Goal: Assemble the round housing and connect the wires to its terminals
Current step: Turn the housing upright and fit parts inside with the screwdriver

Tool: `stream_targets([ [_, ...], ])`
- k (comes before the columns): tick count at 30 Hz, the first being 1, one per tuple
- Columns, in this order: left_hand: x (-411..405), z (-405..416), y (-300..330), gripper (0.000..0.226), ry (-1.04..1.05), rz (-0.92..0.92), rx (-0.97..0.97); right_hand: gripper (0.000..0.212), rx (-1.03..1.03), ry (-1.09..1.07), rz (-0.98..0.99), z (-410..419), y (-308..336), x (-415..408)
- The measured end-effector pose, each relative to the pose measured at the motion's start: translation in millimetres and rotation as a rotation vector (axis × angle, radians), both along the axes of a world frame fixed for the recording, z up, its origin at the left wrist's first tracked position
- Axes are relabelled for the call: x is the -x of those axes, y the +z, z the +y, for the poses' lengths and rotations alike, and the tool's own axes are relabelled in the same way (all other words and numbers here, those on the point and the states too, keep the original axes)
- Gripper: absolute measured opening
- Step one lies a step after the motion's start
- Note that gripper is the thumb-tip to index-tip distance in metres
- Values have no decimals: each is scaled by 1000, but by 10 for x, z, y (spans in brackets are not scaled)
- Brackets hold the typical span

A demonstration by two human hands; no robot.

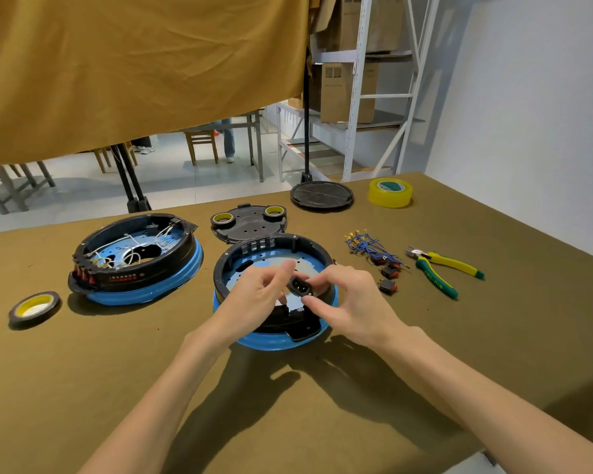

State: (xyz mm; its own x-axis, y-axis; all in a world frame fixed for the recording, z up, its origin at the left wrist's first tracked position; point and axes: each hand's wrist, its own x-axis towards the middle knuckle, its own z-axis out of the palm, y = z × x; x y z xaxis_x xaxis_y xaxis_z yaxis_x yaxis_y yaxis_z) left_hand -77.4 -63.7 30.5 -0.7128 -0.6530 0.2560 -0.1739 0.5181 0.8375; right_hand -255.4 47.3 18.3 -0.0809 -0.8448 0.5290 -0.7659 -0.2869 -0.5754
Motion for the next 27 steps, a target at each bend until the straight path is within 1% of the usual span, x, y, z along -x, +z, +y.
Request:
stream_targets([
  [2, -31, -4, 8, 32, -42, -22, -15, 21, 22, -42, 17, 15, -20, -71],
  [3, -39, -8, 3, 27, -55, -20, 8, 19, 33, -52, 13, 15, -29, -110],
  [5, -36, -4, -17, 32, -22, 14, 32, 16, 38, -40, -16, -4, -31, -189],
  [6, -32, 7, -22, 30, 17, 46, 10, 17, 34, -27, -24, -22, -24, -208],
  [9, -48, 3, -26, 25, 63, 123, -74, 29, -2, 11, 19, -65, 14, -125],
  [12, -75, -35, -8, 21, 25, 114, -61, 44, -132, 17, 78, -83, 18, 85],
  [14, -61, -44, 22, 16, 25, 62, 10, 50, -257, 56, 74, -94, 11, 186],
  [16, -25, -47, 44, 12, 13, -54, 110, 40, -303, 80, 119, -116, -14, 235],
  [18, 11, -40, 45, 11, -32, -179, 203, 30, -271, 72, 162, -119, -48, 251],
  [19, 24, -32, 41, 11, -52, -234, 231, 28, -251, 64, 151, -112, -67, 251],
  [21, 41, -18, 38, 15, -68, -310, 249, 27, -218, 60, 69, -81, -114, 246],
  [23, 54, -17, 48, 18, -64, -339, 282, 29, -181, 54, 14, -51, -169, 230],
  [27, 60, -17, 83, 24, -70, -360, 322, 36, -158, 35, -8, -11, -235, 207],
])
